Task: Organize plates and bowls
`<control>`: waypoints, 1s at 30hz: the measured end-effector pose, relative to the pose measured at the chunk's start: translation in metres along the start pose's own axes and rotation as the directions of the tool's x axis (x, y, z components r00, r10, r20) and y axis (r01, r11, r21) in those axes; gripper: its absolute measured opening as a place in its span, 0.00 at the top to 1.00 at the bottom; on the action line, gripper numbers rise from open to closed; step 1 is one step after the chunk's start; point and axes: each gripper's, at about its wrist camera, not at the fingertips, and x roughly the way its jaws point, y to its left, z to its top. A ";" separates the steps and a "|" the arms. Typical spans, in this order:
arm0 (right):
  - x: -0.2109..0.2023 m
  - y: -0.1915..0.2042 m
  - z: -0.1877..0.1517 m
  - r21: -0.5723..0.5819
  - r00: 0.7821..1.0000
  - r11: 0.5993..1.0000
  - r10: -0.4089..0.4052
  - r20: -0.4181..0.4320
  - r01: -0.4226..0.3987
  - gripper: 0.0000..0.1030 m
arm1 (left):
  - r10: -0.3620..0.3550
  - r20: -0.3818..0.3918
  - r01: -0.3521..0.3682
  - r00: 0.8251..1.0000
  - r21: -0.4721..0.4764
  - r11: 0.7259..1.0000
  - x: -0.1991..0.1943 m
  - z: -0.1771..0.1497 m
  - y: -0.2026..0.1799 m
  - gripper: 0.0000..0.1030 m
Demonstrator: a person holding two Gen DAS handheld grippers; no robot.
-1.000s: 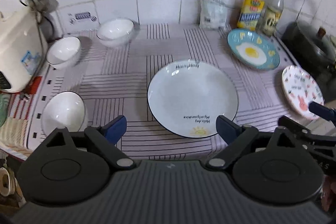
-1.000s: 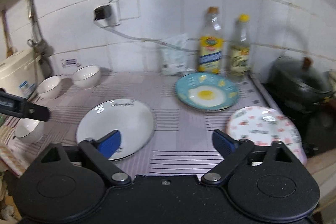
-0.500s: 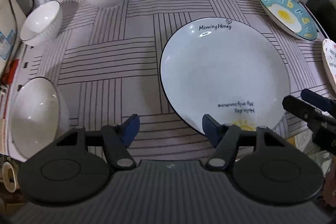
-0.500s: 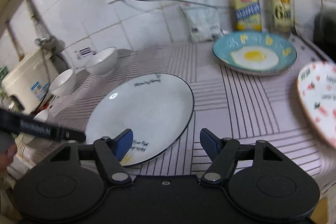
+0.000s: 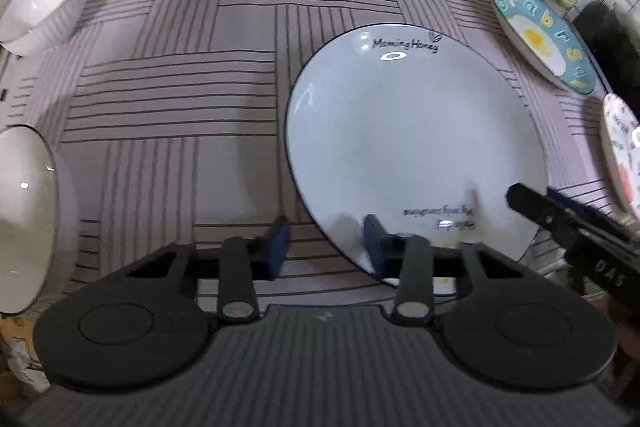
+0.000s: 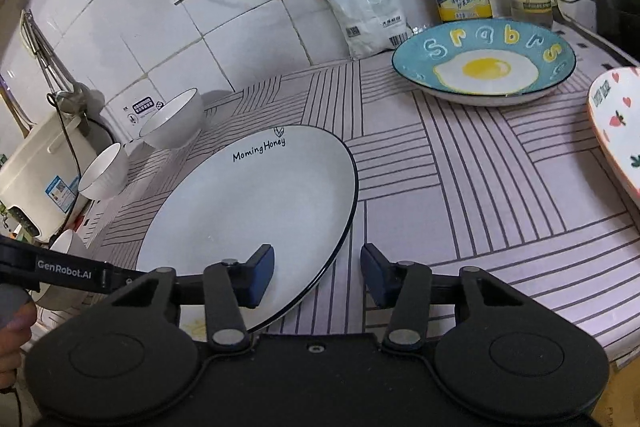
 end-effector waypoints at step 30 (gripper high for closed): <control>0.011 -0.012 0.004 0.005 0.998 0.998 0.064 0.023 -0.065 0.76 | -0.022 0.079 0.014 0.997 0.098 0.995 -0.005 0.009 -0.015 0.72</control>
